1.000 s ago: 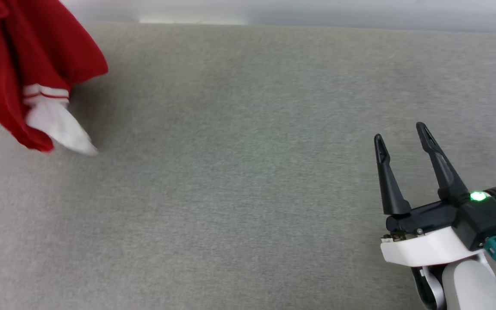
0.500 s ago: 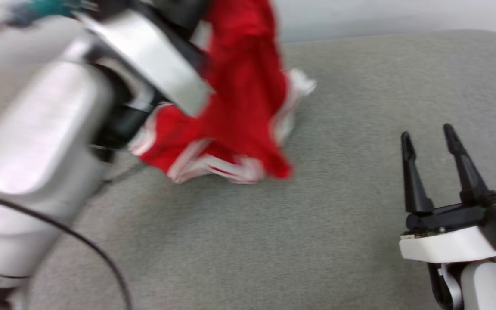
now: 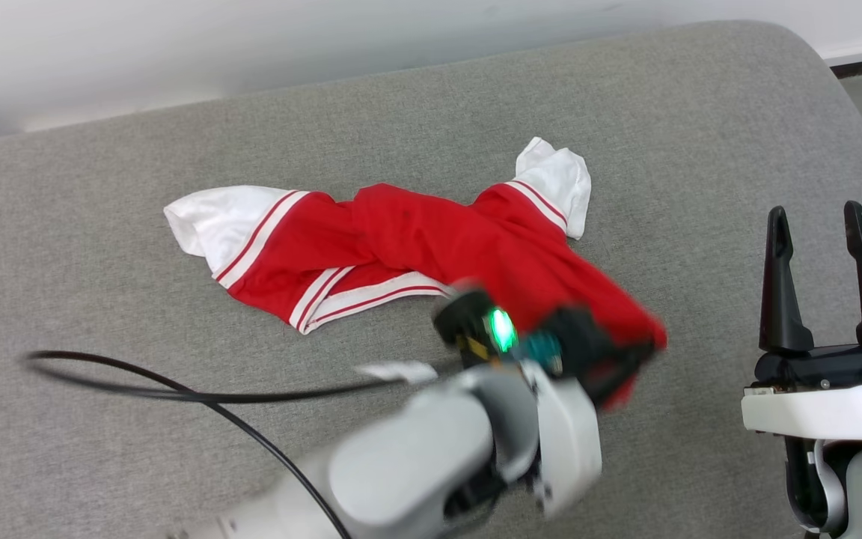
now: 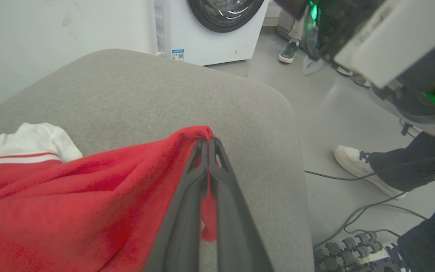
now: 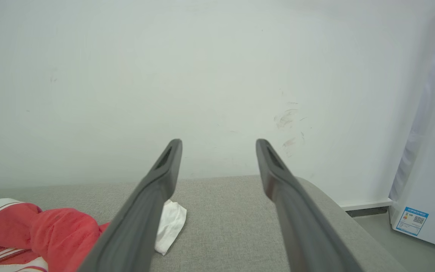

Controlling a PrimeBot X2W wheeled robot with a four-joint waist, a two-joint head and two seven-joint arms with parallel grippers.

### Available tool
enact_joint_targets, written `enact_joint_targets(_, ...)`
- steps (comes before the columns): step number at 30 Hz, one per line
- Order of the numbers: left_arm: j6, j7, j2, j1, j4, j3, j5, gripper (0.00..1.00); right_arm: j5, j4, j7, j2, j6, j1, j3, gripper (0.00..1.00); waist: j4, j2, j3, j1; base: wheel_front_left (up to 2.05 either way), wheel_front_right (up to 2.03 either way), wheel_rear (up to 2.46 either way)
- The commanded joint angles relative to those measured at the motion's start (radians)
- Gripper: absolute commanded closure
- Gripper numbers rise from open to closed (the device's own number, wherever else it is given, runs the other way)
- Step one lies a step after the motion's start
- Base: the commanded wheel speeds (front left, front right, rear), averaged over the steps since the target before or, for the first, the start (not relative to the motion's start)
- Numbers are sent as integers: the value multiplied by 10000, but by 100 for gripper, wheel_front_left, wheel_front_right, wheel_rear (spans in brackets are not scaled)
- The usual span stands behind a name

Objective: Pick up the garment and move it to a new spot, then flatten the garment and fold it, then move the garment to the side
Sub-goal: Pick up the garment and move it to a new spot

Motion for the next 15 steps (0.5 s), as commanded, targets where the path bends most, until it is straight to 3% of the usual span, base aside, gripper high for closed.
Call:
enact_joint_targets(1,-34,22,-29,185,123,-97,23,100,73,-1,-19,11,-3,-124,-2,0,6,0,-5,1,0,0,0)
enact_joint_targets(2,-94,12,-140,363,324,-354,82,100,76,4,-19,11,-3,-108,-28,0,23,0,-19,1,0,0,0)
enact_joint_targets(3,-108,-33,-235,491,540,-554,164,9,91,27,-19,11,-3,-87,-32,0,42,0,-36,1,0,0,0)
enact_joint_targets(4,-161,7,-308,639,726,-714,164,0,89,60,-19,11,-3,-62,-14,0,66,0,-56,1,0,0,0)
enact_joint_targets(10,-203,-754,-510,847,1347,-736,228,0,62,158,-19,11,-3,121,92,0,391,0,-325,1,0,0,0)
enact_joint_targets(15,279,-1736,16,470,1320,290,148,0,-74,219,-19,9,-3,236,79,0,760,0,-728,1,0,0,0)
